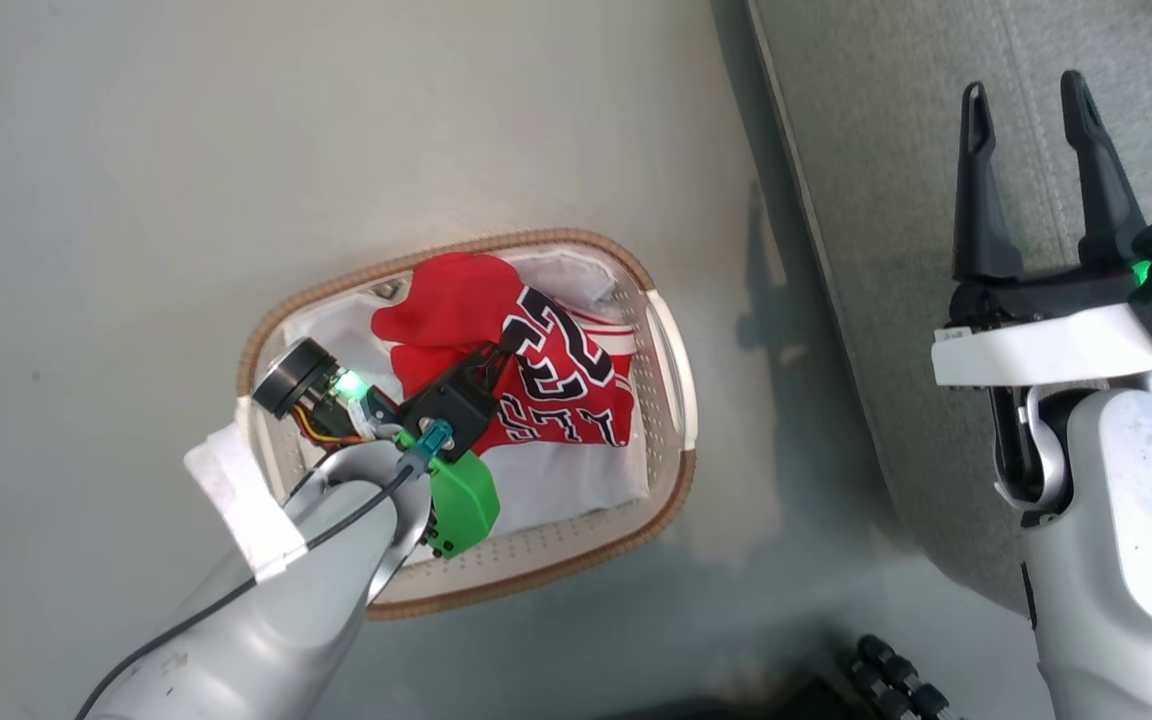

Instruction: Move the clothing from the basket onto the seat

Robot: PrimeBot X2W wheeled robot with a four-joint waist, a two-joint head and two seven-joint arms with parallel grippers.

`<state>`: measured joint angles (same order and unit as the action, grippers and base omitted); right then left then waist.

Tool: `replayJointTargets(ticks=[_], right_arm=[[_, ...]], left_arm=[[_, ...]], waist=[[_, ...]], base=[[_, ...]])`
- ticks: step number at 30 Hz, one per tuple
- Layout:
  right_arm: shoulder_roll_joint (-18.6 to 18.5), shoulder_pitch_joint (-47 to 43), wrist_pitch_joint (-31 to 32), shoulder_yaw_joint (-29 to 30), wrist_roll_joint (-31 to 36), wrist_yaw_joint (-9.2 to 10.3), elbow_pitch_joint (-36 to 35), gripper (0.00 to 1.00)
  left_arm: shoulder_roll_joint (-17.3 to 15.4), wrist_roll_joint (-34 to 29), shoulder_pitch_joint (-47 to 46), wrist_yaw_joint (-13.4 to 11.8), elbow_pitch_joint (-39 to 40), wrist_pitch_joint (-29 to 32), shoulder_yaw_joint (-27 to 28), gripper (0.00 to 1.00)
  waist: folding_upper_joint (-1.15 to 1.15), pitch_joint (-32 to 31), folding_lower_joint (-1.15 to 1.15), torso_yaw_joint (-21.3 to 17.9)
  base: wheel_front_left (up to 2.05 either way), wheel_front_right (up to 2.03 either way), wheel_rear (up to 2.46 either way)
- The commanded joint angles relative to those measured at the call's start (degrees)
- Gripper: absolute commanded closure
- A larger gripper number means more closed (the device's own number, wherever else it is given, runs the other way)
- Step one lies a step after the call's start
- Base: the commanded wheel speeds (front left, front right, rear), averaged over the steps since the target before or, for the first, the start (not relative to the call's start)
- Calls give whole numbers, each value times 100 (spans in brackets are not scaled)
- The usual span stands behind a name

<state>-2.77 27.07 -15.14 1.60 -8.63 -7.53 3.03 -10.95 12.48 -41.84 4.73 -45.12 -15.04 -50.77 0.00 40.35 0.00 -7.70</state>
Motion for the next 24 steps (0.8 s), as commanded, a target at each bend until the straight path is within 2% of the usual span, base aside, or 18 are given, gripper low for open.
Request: replayJointTargets(ticks=[1,14,24], right_arm=[[-22,-132,-1,49,53,8,46,0],[-22,-796,-1,6,225,8,437,0],[-22,-1209,-1,-254,198,8,654,0]], left_arm=[[-89,-12,179,-61,210,-18,52,100],[-717,-154,854,-350,2116,-19,660,100],[-1088,-252,430,-203,2604,-15,910,100]], waist=[[0,-647,0,323],[0,-2205,0,483],[0,-3002,0,389]], base=[[0,0,0],[0,0,0],[0,0,0]])
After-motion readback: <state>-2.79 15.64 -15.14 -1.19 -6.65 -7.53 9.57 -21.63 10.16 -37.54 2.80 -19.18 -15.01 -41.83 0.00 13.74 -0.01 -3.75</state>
